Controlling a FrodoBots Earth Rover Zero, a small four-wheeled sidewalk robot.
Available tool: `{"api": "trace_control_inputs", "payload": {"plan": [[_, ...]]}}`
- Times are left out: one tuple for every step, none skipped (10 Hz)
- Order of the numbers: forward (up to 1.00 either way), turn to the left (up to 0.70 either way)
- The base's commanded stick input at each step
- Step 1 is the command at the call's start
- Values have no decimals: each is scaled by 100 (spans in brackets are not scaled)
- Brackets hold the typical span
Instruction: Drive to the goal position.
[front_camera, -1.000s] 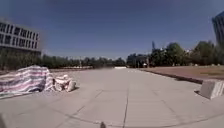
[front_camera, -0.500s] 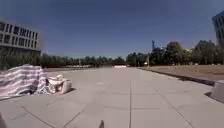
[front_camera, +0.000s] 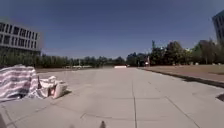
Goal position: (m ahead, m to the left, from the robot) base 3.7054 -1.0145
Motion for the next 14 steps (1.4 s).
{"api": "trace_control_inputs", "payload": {"plan": [[70, 0], [70, 0], [70, 0], [70, 0], [70, 0], [70, 0], [70, 0], [70, 0], [70, 0], [70, 0], [70, 0], [70, 0], [70, 0], [70, 0]]}}
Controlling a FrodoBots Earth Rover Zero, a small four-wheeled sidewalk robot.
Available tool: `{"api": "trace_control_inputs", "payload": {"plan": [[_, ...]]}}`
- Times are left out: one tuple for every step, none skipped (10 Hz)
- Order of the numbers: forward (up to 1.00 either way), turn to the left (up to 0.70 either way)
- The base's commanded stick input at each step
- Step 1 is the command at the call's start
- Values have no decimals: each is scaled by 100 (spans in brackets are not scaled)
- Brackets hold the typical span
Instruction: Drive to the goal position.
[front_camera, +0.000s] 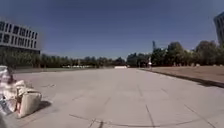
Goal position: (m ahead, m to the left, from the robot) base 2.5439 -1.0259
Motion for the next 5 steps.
{"api": "trace_control_inputs", "payload": {"plan": [[70, 0], [70, 0], [70, 0], [70, 0], [70, 0]]}}
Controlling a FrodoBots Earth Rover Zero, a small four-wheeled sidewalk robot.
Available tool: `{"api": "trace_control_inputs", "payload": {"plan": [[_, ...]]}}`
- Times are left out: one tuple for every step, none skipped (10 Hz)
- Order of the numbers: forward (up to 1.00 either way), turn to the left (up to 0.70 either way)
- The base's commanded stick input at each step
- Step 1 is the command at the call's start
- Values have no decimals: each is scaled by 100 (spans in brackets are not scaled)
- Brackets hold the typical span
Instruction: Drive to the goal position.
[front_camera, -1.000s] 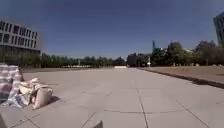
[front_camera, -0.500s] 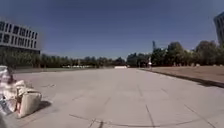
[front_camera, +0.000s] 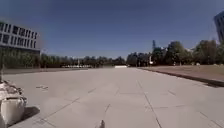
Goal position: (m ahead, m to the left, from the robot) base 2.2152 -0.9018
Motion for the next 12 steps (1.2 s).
{"api": "trace_control_inputs", "payload": {"plan": [[70, 0], [70, 0], [70, 0], [70, 0], [70, 0], [70, 0], [70, 0], [70, 0], [70, 0], [70, 0], [70, 0], [70, 0]]}}
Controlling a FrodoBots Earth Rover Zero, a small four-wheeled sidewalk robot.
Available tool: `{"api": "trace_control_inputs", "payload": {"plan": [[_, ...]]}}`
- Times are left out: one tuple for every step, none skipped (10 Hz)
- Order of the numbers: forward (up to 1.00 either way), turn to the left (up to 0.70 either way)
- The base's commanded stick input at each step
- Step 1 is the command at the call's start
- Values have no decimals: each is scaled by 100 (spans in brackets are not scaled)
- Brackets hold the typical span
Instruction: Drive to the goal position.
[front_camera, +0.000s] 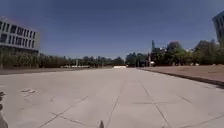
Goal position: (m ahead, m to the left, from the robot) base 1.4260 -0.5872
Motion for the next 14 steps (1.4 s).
{"api": "trace_control_inputs", "payload": {"plan": [[70, 0], [70, 0], [70, 0], [70, 0], [70, 0], [70, 0], [70, 0], [70, 0], [70, 0], [70, 0], [70, 0], [70, 0], [70, 0], [70, 0]]}}
